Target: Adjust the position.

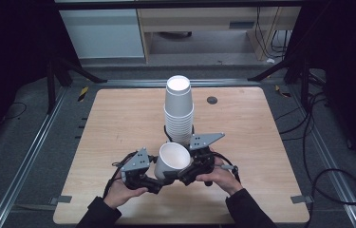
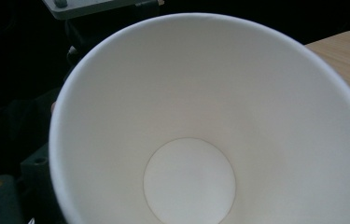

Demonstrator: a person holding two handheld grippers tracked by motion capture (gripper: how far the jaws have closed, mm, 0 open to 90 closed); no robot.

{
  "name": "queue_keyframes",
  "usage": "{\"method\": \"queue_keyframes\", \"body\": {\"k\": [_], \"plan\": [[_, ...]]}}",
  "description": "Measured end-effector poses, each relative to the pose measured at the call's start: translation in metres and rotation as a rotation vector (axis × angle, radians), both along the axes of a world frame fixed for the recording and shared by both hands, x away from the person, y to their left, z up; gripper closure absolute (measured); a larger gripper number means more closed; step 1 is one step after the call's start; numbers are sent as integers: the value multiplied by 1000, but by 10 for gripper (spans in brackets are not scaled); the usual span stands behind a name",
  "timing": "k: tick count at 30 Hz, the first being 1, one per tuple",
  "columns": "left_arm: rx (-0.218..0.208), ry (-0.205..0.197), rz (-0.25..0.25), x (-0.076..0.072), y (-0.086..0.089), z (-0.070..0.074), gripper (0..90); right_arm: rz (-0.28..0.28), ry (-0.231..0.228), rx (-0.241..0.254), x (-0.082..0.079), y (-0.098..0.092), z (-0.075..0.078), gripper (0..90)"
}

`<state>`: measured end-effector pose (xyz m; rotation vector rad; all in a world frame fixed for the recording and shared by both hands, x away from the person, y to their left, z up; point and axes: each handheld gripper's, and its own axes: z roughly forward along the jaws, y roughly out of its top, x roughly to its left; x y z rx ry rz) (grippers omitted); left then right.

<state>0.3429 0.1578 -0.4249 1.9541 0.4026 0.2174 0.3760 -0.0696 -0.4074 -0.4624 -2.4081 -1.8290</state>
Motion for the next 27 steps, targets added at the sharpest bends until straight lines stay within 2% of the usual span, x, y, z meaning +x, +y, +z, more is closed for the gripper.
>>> {"method": "queue_keyframes", "body": {"k": [6,18,22,27], "plan": [[2,-6,3,0,0,0,226,-8,-7,3,0,1,-1,125],[-14,-24,-3,-1,0,-1,218,-3,-8,17,0,-1,-1,145],[-12,-11,-8,-2,0,-1,215,-3,-10,22,-1,-3,0,146],[-4,9,-2,0,1,-3,187,-33,-21,49,1,-13,6,147]]}}
